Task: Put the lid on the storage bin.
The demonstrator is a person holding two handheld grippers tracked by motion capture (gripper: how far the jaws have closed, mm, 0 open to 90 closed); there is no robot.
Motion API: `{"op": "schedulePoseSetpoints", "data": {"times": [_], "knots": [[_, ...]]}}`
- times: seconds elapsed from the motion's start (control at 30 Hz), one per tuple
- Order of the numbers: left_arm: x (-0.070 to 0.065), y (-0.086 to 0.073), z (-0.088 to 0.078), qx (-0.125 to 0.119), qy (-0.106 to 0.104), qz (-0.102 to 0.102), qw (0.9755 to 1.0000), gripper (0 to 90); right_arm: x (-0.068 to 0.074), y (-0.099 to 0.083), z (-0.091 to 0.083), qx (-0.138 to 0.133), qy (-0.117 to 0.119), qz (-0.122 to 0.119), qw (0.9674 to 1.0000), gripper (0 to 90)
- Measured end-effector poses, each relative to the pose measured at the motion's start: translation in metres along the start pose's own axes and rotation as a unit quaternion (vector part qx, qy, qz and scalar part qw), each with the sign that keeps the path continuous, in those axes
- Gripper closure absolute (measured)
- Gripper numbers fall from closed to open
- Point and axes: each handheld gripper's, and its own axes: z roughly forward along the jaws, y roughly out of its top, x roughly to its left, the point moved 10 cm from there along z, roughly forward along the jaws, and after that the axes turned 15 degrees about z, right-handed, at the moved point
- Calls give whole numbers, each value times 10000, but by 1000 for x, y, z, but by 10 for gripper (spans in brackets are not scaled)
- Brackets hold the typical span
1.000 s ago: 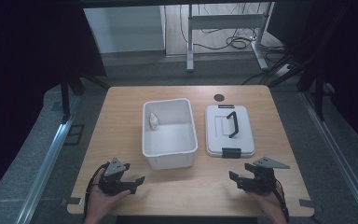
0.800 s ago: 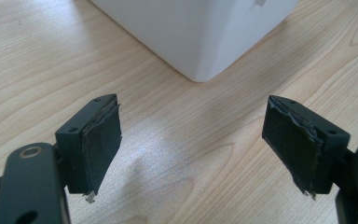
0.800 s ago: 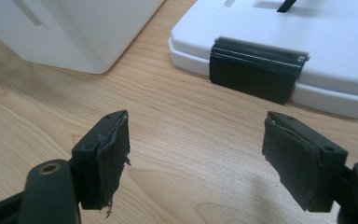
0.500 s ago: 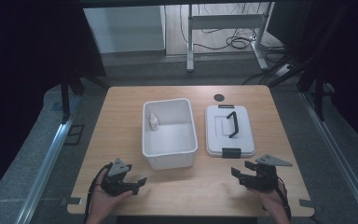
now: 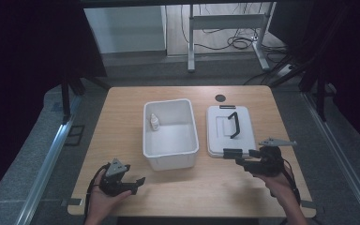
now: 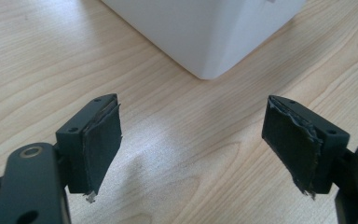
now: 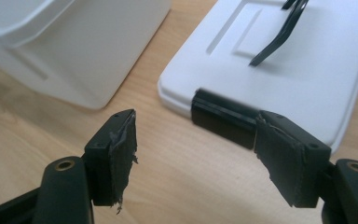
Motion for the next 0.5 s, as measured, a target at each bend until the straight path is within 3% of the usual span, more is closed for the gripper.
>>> {"op": "schedulePoseSetpoints", "data": {"times": [0.3,0.5], "knots": [[2,0,-1,-26,22,-6,10000,202,-13,37,6,103,-122,50,9999,307],[2,0,0,-27,20,0,10000,202,-19,62,8,181,-82,141,9997,308]]}}
